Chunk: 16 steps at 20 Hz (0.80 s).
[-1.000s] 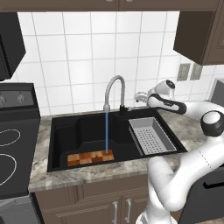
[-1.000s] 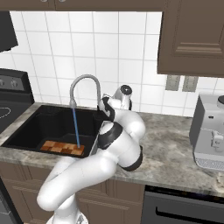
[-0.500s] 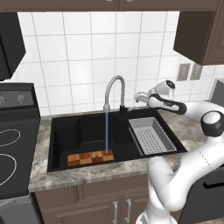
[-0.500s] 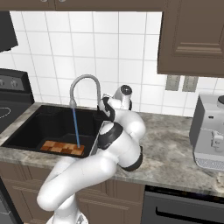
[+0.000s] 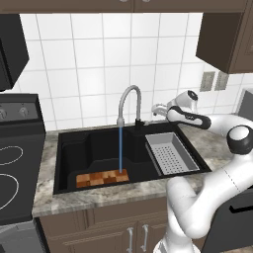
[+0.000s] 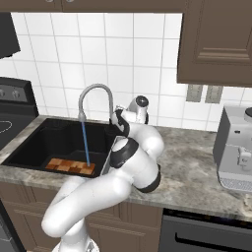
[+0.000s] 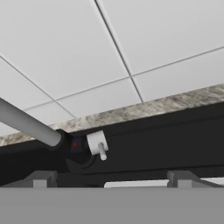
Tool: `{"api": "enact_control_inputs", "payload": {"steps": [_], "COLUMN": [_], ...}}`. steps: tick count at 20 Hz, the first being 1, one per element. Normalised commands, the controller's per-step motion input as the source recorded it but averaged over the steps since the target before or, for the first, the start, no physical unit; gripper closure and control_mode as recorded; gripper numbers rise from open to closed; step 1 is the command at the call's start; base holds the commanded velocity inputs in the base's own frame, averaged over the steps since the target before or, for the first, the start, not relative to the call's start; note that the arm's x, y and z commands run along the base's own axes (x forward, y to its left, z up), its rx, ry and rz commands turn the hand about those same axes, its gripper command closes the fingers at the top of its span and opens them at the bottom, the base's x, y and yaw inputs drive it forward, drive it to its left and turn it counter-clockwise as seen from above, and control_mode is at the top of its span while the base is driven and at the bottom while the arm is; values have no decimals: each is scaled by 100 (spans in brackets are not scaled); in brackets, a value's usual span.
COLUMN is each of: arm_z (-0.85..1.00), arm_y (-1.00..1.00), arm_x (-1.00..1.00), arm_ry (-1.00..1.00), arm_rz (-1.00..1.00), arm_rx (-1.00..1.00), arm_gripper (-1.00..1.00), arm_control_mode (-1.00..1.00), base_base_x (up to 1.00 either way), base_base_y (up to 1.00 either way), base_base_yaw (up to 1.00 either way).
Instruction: Turn on the sink faucet with hot water and rinse the cutting board for ten seconds, then turn off the faucet. Push the cutting board to reach the water if necessary.
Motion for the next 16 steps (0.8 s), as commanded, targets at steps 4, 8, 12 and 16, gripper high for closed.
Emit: {"api": "enact_control_inputs", "payload": {"steps": [4, 8, 12, 16], "arm_z": [0, 0, 0, 0], "arm_y": [0, 0, 0, 0], "arm_x": [0, 0, 0, 0], "arm_ry": [0, 0, 0, 0], "arm_rz": [0, 0, 0, 0], "arm_rx": [0, 0, 0, 0], "arm_gripper": [-100, -100, -100, -100], "arm_control_mode": [-100, -100, -100, -100], "base_base_x": [0, 0, 0, 0], "base_base_y": [0, 0, 0, 0], "base_base_yaw": [0, 0, 0, 0]}}
